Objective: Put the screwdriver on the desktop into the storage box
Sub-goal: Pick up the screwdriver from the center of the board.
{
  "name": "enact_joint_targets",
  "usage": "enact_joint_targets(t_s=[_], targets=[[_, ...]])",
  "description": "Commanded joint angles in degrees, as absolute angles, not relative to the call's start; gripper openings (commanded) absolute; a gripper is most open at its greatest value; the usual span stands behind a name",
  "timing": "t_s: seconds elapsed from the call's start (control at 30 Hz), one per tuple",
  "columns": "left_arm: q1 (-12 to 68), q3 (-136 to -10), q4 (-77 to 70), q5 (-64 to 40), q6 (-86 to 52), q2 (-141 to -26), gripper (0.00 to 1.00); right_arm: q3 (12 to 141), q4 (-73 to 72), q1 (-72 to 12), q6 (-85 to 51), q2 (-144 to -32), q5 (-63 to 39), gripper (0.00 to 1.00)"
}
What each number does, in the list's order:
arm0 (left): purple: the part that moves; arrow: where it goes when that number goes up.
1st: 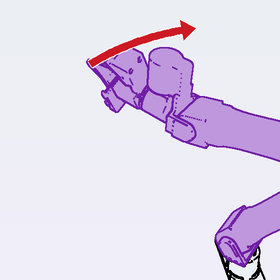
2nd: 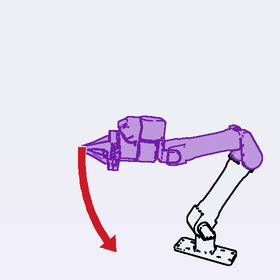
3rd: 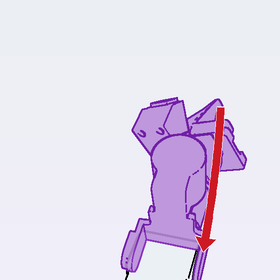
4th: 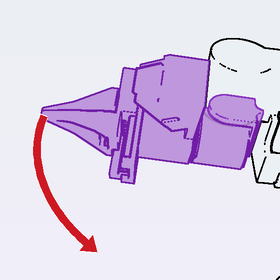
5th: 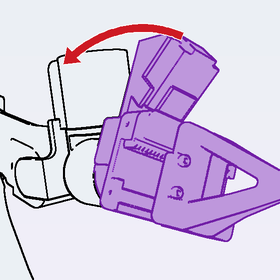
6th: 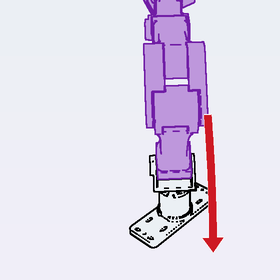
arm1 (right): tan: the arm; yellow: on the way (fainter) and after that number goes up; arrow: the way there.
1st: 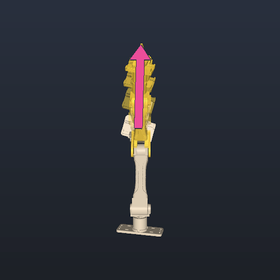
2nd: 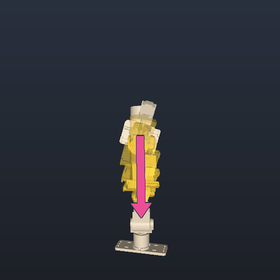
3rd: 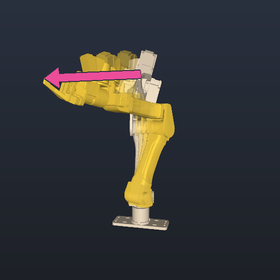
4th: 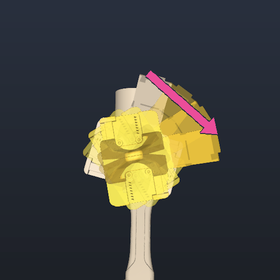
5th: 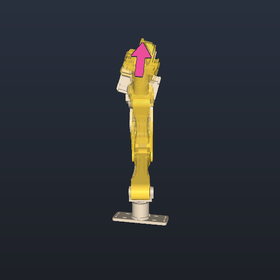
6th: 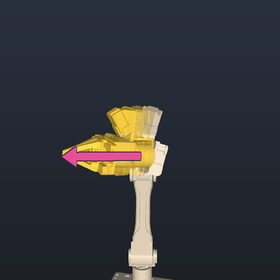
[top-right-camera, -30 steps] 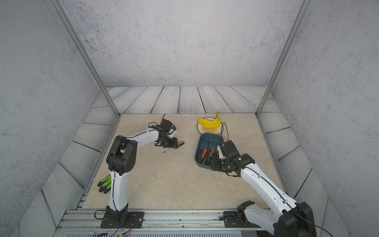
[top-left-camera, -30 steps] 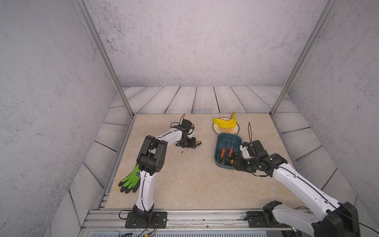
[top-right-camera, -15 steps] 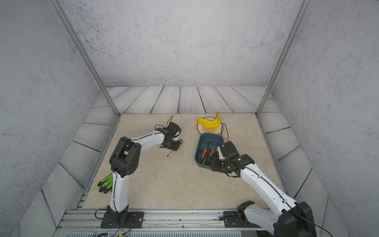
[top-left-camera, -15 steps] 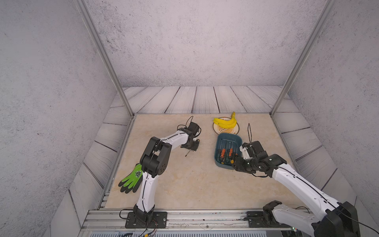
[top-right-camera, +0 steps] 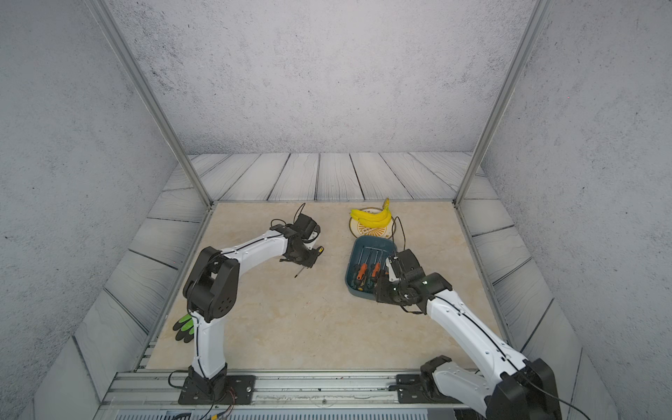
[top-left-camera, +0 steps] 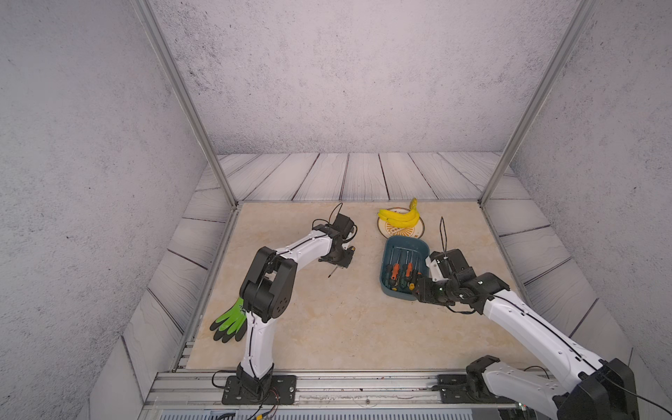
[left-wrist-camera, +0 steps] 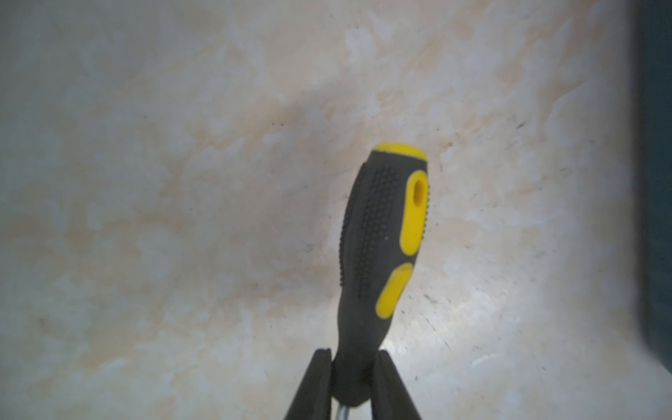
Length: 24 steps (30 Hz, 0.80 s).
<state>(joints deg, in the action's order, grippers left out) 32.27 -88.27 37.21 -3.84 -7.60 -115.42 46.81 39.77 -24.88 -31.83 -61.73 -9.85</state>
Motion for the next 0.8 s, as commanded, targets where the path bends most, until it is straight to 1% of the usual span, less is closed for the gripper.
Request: enact_joint_targets(t_s=[0.0, 0.23, 0.4, 0.57, 0.73, 0.77], targets=[[32.43, -90.26, 41.48, -7.69, -9.08, -110.15, 0.0, 48.96, 39.65, -24.64, -28.35, -59.66, -8.06, 0.48], [32.34, -89.52, 47.09, -16.21, -10.1, -103.33, 0.0, 49.83, 35.6, -24.7, -21.66, -57.44, -12.95, 0.51], [32.34, -88.69, 51.58, -22.97, -10.37, -98.69, 0.0, 47.03, 28.74, -26.18, -15.06, -52.32, -10.46, 0.56], [32.43, -87.09, 54.99, -30.1, -11.25, -94.26, 0.0, 43.15, 19.79, -30.51, -6.23, -47.76, -11.15, 0.59], [32.54, -84.6, 56.79, -33.1, -11.08, -89.99, 0.0, 42.91, 17.25, -35.0, 3.3, -47.59, -11.69, 0.59], [32.6, -84.22, 57.3, -33.76, -10.84, -89.2, 0.0, 43.16, 17.06, -35.68, 5.35, -48.11, -11.78, 0.62]])
